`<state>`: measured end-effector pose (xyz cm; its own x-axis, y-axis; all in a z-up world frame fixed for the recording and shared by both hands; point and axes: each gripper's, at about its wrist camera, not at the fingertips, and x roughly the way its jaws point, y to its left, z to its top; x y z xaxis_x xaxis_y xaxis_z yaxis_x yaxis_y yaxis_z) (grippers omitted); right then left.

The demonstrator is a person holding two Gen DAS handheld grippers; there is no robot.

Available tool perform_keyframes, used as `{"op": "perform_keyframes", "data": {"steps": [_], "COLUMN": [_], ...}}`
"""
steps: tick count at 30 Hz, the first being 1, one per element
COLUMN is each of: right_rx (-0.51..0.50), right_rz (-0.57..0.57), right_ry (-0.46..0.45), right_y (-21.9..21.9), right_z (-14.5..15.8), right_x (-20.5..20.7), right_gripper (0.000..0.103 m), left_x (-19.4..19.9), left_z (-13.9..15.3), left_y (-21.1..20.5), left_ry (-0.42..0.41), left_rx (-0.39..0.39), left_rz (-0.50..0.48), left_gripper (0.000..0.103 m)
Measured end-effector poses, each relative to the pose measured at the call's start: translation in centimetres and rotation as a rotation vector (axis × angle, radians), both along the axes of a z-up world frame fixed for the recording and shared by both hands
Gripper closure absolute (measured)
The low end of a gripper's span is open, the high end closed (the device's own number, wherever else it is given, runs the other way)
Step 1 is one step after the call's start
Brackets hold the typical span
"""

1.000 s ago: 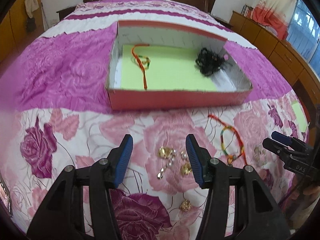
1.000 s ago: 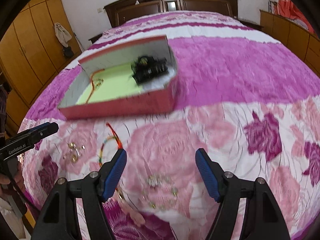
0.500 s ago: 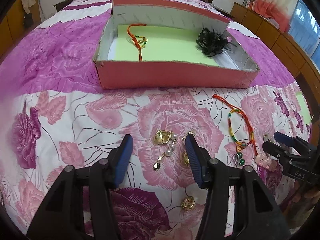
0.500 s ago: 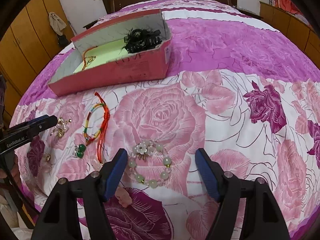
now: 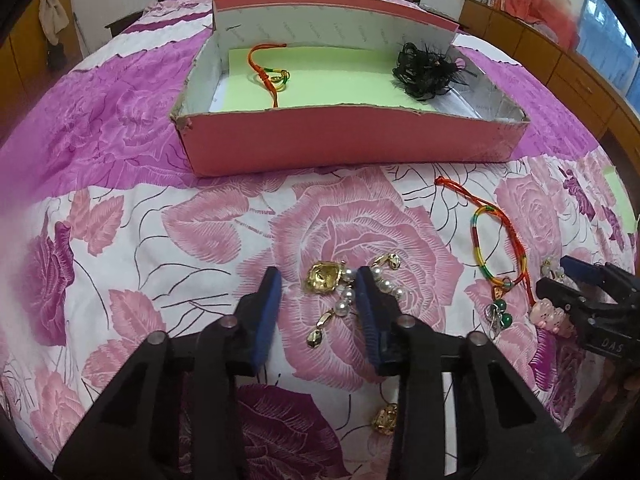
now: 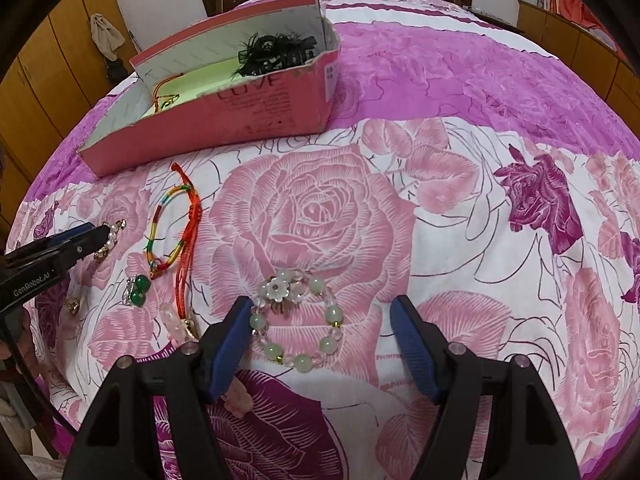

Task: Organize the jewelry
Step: 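Grasp the gold pendant with the left tool while the right tool grasps the jade bead bracelet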

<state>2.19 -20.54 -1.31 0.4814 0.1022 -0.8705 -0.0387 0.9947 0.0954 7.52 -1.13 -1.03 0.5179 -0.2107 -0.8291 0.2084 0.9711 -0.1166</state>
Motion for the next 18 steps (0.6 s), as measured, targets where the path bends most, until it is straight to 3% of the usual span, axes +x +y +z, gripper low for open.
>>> {"op": "perform_keyframes", "data": {"steps": [3, 10, 13, 18], "right_rx": [-0.004, -0.014, -0.023, -0.035], "right_rz": [0.002, 0.005, 0.004, -0.008], "right_ry": [-0.005, -0.014, -0.022, -0.041], "right_y": [0.0, 0.2, 0.2, 0.0], "right_z": [0.0, 0.1, 0.3, 0.6], "right_x": [-0.1, -0.3, -0.6, -1.2], "right_gripper": [0.030, 0.035, 0.042, 0.063], "left_x": [-0.1, -0.2, -0.4, -0.9], "left_z": [0.0, 0.2, 0.5, 1.1], "left_y": [0.0, 0.4, 0.6, 0.6], "left_ry": [-0.007, -0.014, -0.018, -0.032], "left_rx": [0.000, -0.017, -0.026, -0.034], "left_rz": [-0.010, -0.009, -0.008, -0.012], "left_gripper": [0.086, 0.090, 0.091, 0.091]}}
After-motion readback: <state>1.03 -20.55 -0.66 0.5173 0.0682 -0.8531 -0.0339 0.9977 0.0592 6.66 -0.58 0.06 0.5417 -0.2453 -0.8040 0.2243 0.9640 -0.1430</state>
